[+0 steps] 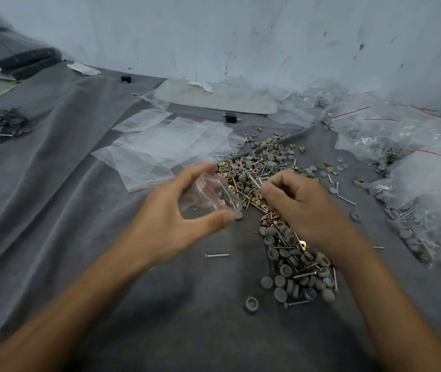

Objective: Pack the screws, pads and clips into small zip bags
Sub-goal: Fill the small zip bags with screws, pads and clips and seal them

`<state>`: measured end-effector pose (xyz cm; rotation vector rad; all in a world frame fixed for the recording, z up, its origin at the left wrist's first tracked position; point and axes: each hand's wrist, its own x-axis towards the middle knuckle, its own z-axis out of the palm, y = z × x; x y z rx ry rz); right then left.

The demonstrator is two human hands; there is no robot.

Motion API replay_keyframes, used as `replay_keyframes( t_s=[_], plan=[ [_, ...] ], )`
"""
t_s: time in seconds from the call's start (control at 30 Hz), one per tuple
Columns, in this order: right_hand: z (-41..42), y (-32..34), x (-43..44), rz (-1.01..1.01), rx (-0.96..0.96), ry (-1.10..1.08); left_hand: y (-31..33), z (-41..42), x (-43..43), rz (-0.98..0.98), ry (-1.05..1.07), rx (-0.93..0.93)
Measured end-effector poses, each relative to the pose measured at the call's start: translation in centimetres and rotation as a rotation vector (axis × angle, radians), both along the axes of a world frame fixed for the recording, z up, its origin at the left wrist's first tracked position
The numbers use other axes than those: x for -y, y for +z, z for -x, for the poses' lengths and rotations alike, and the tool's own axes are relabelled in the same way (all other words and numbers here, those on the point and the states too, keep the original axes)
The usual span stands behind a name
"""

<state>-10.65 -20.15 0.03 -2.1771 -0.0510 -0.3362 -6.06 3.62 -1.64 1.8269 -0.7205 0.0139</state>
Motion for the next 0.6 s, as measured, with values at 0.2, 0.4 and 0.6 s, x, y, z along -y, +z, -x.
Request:
replay_keyframes(
  t_s=[0.2,0.4,0.6],
  plan=[
    [1.2,2.1,-0.1,-0.157,-0.199,0.323,-0.3,0.5,0.6,-0.146,-0.024,0.127],
    [0.9,1.6,-0.7,0.049,-0.263,0.307,-0.6,0.8,0.8,-0.231,-0.029,0.196],
    [0.7,1.4,-1.3,0.105,-0.202,0.247,-0.7,0.8,0.9,-0.207,-0.037,0.19]
  ],
)
